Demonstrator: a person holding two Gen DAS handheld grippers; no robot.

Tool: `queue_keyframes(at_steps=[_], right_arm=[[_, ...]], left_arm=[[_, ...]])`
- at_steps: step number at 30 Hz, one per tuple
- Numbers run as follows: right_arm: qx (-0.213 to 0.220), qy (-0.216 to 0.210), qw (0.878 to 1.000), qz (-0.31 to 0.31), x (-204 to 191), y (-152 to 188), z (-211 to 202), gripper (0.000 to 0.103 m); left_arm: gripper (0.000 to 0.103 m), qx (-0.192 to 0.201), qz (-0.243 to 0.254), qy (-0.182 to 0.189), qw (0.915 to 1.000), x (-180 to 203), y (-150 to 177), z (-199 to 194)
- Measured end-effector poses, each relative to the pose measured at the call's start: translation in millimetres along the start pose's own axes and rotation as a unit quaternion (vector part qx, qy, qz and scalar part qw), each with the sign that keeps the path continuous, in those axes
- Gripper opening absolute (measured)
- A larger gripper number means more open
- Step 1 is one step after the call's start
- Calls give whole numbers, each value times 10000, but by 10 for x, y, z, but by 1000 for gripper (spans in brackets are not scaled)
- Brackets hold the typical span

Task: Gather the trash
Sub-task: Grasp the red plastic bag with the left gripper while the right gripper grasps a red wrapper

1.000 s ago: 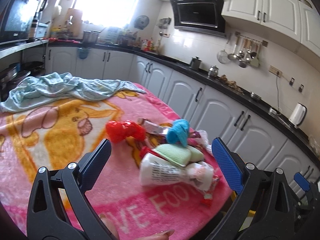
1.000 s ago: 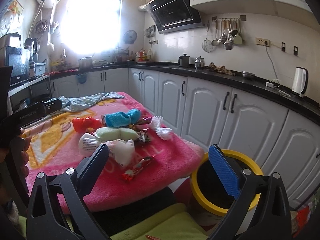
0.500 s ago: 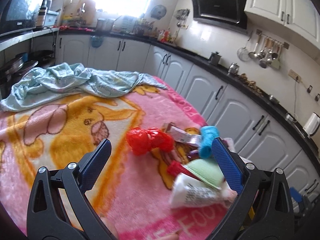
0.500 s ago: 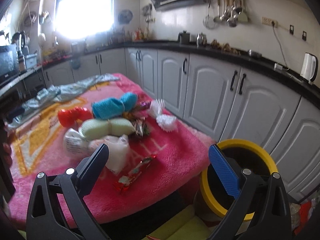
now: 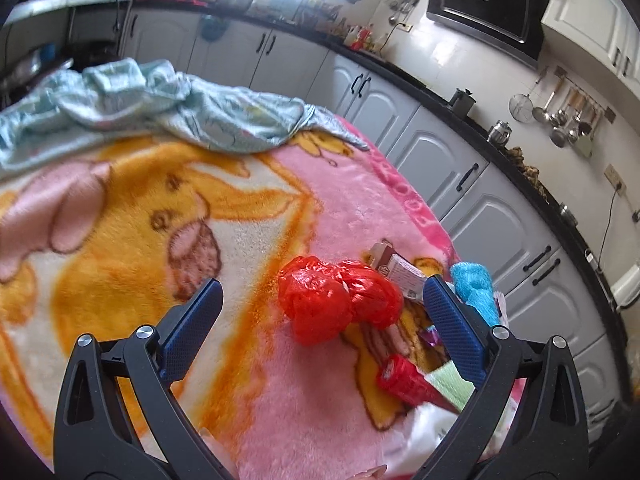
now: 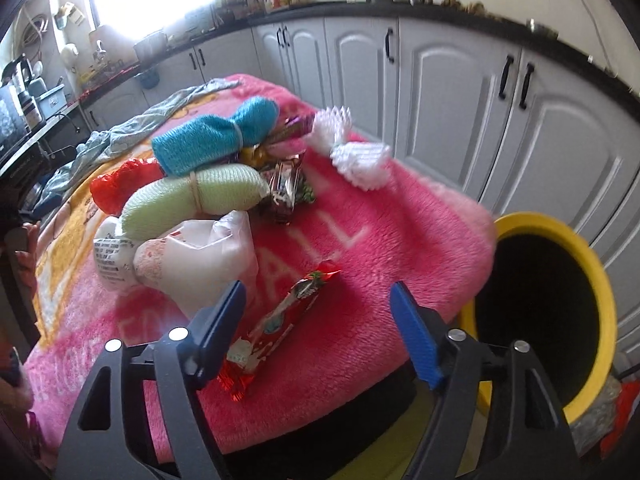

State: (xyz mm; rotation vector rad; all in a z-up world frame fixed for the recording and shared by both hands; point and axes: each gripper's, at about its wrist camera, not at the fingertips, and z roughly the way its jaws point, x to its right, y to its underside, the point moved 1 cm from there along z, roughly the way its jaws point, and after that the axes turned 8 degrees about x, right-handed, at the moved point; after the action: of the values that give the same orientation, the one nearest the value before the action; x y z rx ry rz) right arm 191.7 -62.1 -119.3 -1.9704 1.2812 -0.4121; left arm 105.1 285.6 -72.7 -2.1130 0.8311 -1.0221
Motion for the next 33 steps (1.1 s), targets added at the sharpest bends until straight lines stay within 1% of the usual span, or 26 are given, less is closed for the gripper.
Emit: queue_keyframes(at_steps=[2,5,7,8,12,13,14,15,16,17,19,20,23,25,28,33], right_arm=[[-133,-71,9998,134,26,-2,88,65],[-327,-184,9987,348,75,-13,204,56],[-438,-280,9974,502,113,-6,268,49],[-459,-309,9970,538,126,-10,287,47],[-519,-503,9954,633,152,-16,297,29],[-515,-541,9953,619,153,-13,291,27],[-515,-576,9951,611,148,-13,287,25],[-513,-604,9951,598,148,-7,281,18],[-502,-634,9949,602,152,-5,272,16],[-495,-659,9947,611,154,-6,269,15],[-467,-676,9946,626,164,-8,259,13],[-448,-688,9946,627,170,-13,253,13],[-361,-701,9952,574,163,-36,215,10],[-305,-716,9954,564,170,-41,166,10],[-234,-726,9956,536,177,-74,133,10],[-61,-727,9961,501,216,-114,11,10]], left_arm=[[92,-92,-101,-7,9999,-38,7,122],[92,-265,-210,-62,9994,-62,28,308],[92,-376,-383,-16,9986,-98,48,398],[92,-438,-494,2,9978,-120,61,443],[92,-738,-874,127,9934,-186,150,600],[88,-777,-934,152,9925,-200,170,621],[76,-796,-960,156,9921,-206,183,630],[71,-812,-964,152,9919,-206,193,632],[63,-820,-951,186,9919,-203,198,627],[58,-838,-934,268,9917,-191,198,623],[39,-830,-833,340,9925,-143,189,586],[34,-809,-753,373,9932,-116,181,568],[24,-687,-486,400,9957,-43,165,475],[22,-585,-408,440,9965,-15,146,402],[20,-385,-262,506,9976,46,85,241],[19,-28,44,610,9981,251,-47,-59]])
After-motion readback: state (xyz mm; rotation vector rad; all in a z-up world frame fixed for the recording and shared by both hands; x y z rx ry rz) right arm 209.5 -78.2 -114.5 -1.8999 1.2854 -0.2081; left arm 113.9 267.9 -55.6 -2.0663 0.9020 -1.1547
